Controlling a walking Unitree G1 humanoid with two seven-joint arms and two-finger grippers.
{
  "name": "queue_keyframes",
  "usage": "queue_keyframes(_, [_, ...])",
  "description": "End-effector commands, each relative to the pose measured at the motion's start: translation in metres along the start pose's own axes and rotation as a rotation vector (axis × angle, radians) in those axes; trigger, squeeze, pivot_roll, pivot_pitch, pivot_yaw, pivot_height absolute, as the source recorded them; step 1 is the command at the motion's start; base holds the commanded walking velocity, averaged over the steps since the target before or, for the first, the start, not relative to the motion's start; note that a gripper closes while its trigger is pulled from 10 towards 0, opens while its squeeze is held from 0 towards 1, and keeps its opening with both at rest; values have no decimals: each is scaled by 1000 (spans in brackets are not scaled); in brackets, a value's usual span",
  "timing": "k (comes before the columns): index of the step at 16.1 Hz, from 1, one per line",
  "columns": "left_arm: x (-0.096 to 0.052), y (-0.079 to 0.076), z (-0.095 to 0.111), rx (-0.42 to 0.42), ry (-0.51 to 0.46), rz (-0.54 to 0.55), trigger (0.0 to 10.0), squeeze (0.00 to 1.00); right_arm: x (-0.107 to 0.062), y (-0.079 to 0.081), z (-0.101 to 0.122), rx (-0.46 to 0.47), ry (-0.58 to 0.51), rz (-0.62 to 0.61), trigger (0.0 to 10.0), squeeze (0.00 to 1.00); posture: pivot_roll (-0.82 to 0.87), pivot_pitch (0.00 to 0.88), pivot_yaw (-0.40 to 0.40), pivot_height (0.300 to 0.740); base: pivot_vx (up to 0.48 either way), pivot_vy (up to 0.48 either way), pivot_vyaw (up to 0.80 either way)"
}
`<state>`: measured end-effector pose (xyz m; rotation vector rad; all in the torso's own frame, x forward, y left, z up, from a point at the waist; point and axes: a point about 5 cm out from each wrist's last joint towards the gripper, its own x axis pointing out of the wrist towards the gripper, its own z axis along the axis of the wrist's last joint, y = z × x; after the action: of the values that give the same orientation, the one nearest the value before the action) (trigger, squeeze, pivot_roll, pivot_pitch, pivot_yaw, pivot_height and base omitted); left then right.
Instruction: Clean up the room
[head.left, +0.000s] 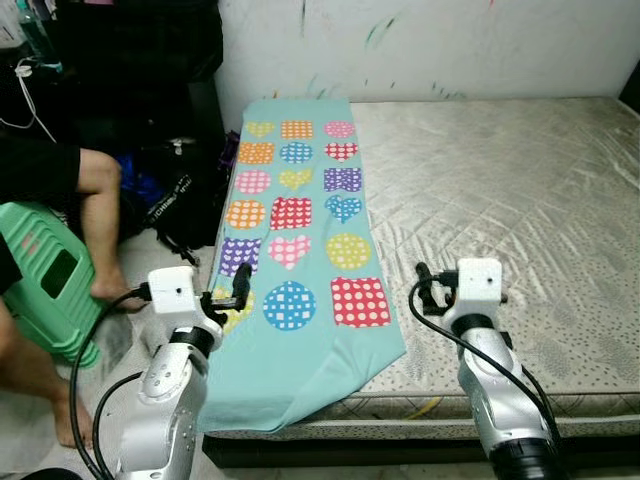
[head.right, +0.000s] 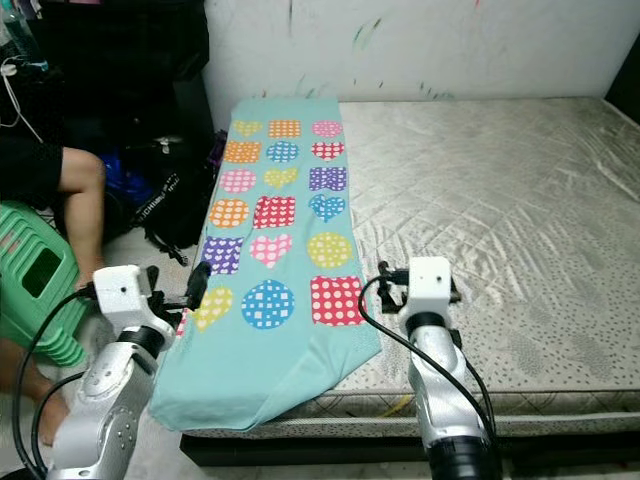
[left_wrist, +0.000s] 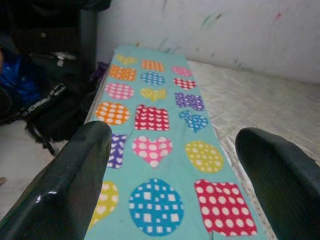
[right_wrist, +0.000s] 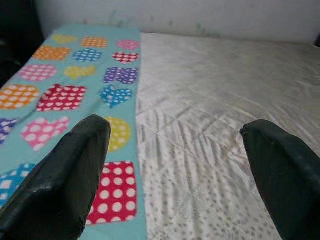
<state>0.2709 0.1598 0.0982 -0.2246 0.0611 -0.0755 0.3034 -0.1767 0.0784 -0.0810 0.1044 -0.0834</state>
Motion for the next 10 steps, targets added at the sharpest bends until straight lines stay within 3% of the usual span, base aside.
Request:
queue_keyframes(1, [-1,4,-5,21,22,-3,10000,0,-1,2,2,16,-3,-19,10000,0,-99,0,40,740,0,0,0])
queue_keyframes(5, [-11,5,-13,31,46,15,10000,0,-5,9,1,5,8,20,10000,0,-71,0,-4,740,0,0,0])
queue_keyframes(10, [-23,1,-21,51,81,12,10000,0,-5,3,5,24,2,-23,10000,0,-79,0,20,740,0,0,0])
